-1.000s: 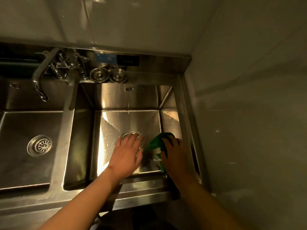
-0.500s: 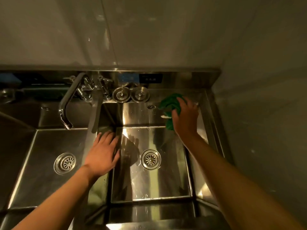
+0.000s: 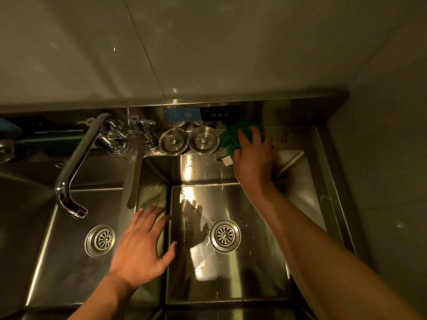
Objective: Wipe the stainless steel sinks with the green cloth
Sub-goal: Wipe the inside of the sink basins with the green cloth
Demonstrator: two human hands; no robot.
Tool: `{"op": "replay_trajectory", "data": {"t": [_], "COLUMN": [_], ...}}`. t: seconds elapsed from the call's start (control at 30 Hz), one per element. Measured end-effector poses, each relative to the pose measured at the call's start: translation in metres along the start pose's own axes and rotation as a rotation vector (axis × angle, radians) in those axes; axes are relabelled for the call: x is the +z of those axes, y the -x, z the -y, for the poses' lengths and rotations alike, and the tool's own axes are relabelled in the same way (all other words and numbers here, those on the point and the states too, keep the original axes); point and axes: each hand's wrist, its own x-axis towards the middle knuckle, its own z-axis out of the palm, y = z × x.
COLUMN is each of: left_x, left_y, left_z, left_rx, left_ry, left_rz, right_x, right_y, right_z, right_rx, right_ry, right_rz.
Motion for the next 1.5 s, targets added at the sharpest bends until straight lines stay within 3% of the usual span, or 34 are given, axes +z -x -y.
{"op": "replay_trajectory", "data": {"t": [0.2,0.4,0.57,0.7,0.8,0.9,1.0,1.17,1.33,1.5], "left_x": [0.000,0.005,0.007,0.001,-0.006,-0.009,-0.006,0.005,0.003,0.011], "left_y": [-0.001,-0.002,-0.001,0.000,0.005,0.024,0.046,0.050,0.046,0.045], "left_z": [-0.001,0.001,0.004,0.001,0.001,0.021,0.041,0.041,0.047,0.029], "left_rx": [-0.005,0.006,0.006,0.008,-0.016,-0.088,-0.153,-0.168,-0.031,-0.255], "left_ry": [-0.014,-0.015,0.006,0.091,0.209,0.198,0.178,0.375,0.270,0.523], "left_rz": [-0.017,-0.054,-0.072,-0.093,-0.125,-0.145,-0.140,-0.230,-0.160,-0.235], "right_x": [-0.001,-0.005,-0.007,-0.002,0.010,0.020,0.038,0.055,0.067,0.104], "right_y": [0.002,0.018,0.054,0.098,0.132,0.157,0.177,0.198,0.200,0.166], "right_z": [-0.008,-0.070,-0.065,-0.033,0.001,0.037,0.076,0.141,0.195,0.209], "right_rx": [-0.058,0.140,0.212,0.271,0.343,0.473,0.544,0.616,0.576,0.499], "right_ry": [0.012,-0.076,-0.214,-0.414,-0.816,-1.222,-1.425,-1.595,-1.716,-1.628], "right_rz": [0.014,-0.022,-0.042,-0.057,-0.086,0.038,0.171,0.332,0.455,0.445]}}
